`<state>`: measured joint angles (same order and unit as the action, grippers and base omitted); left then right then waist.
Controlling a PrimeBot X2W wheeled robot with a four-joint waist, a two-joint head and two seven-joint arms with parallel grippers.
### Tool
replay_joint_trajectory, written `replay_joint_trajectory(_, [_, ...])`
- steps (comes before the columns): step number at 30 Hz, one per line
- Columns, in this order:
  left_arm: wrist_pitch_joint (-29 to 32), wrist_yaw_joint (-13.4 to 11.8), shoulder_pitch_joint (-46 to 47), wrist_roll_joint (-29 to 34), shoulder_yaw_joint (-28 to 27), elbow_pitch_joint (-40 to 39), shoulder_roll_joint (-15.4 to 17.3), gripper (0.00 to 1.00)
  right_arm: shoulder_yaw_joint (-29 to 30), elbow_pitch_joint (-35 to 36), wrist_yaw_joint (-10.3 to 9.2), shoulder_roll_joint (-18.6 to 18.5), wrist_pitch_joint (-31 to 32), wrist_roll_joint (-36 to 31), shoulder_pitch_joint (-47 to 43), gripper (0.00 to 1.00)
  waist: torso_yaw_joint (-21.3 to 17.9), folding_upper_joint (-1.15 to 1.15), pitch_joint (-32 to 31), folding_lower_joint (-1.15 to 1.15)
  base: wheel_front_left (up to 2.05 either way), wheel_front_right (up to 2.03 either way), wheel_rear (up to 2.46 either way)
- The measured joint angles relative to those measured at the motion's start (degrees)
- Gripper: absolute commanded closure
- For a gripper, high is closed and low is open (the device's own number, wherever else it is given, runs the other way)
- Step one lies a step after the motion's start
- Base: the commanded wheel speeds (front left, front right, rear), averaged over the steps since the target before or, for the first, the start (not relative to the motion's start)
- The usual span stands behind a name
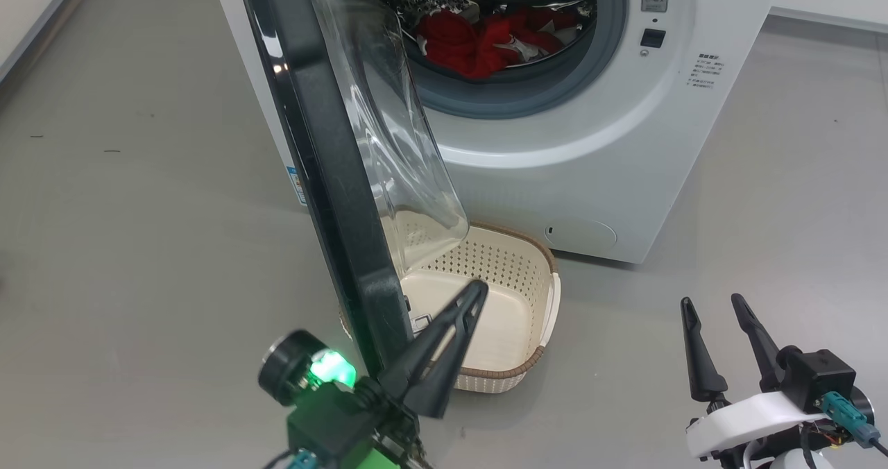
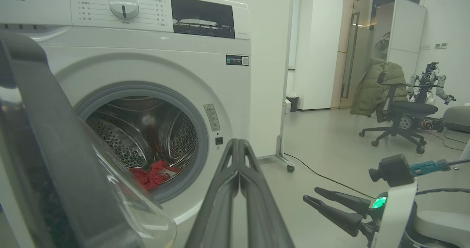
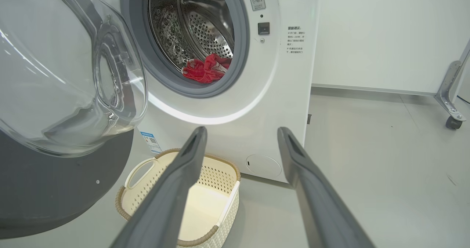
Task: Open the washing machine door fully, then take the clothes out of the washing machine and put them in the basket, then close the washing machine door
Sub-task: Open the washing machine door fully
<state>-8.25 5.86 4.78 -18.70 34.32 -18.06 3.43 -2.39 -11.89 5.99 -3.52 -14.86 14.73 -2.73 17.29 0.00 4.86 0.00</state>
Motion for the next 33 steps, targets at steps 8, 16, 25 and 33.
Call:
replay_joint_trajectory(8, [5.44,0.44,-3.14,-2.6,3.42,5.63,1.05,1.0,0.01,-0.11,0.45,0.1,0.0,-0.49,0.0,0.0,-0.19,0.0,0.15,0.0,0.0,0.0,0.0])
replay_joint_trajectory(16, [7.5,0.16,-4.2,-4.01,1.91,9.95,1.12,1.0,0.23,-0.11,0.49,0.29,0.0,-0.75,0.01,0.0,-0.52,0.0,0.16,0.0,0.0,0.0,0.0])
replay_joint_trajectory(25, [7.48,-2.35,-4.09,-3.26,-2.23,12.47,1.46,1.0,0.55,-0.11,0.51,0.43,0.0,-0.77,0.01,0.0,-0.63,0.0,0.24,0.0,0.0,0.0,0.0])
replay_joint_trajectory(33, [7.4,-3.9,-3.86,-3.18,-3.33,13.88,1.42,1.0,0.92,-0.11,0.62,0.71,0.0,-0.77,0.01,0.0,-0.79,0.0,0.37,0.0,0.0,0.0,0.0])
